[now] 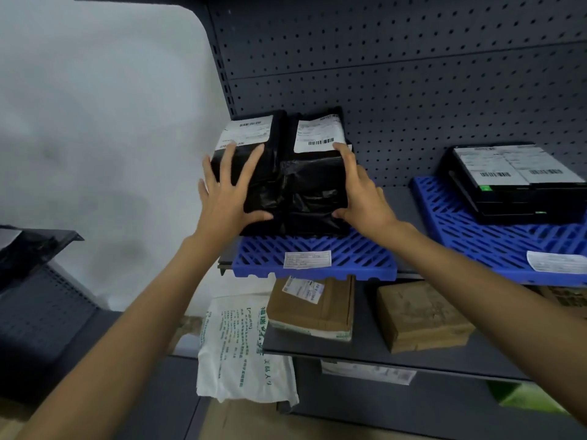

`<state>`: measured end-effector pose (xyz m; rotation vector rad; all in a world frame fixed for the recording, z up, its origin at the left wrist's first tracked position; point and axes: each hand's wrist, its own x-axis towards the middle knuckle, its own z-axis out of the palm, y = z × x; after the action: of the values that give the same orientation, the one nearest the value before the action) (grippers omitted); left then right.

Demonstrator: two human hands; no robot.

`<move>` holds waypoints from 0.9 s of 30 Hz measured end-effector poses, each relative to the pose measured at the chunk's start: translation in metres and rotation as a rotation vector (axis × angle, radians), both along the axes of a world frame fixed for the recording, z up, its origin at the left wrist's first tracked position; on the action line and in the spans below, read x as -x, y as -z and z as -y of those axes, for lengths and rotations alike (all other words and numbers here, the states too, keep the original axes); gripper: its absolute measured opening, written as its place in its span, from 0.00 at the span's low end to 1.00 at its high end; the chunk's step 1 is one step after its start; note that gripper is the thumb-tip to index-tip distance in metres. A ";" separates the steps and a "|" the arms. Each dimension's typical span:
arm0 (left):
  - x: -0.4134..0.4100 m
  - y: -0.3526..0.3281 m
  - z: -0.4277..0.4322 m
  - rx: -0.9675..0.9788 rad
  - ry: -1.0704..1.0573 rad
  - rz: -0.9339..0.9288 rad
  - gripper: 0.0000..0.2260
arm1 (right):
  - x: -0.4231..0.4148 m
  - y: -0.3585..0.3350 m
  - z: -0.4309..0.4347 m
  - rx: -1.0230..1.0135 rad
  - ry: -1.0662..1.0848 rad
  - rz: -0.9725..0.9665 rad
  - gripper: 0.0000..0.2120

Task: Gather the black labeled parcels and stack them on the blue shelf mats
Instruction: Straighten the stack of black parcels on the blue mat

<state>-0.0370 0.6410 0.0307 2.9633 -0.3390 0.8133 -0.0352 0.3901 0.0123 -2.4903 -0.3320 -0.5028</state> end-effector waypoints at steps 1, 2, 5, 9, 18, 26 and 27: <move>-0.003 0.005 -0.001 0.011 0.031 -0.007 0.54 | 0.000 0.000 -0.002 0.010 0.005 0.005 0.62; -0.006 0.008 -0.002 0.038 0.053 -0.002 0.55 | 0.000 0.000 -0.003 0.020 0.010 0.010 0.63; -0.014 0.012 -0.003 0.091 0.072 0.008 0.58 | 0.002 0.000 -0.003 0.043 0.005 0.010 0.65; -0.022 0.019 -0.009 0.126 0.189 0.001 0.62 | 0.005 0.003 -0.003 0.113 -0.006 0.059 0.64; -0.027 0.023 -0.007 0.125 0.295 0.052 0.60 | 0.010 -0.004 0.010 0.092 -0.018 0.020 0.61; -0.024 0.026 0.011 0.107 0.302 0.065 0.59 | 0.007 -0.003 0.029 0.073 -0.006 0.037 0.59; -0.023 0.026 0.012 0.106 0.303 0.069 0.59 | 0.007 -0.002 0.031 0.072 -0.007 0.044 0.59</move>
<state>-0.0141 0.6289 0.0050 2.6978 -0.7047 0.8639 -0.0420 0.3592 0.0139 -2.5498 -0.3818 -0.5527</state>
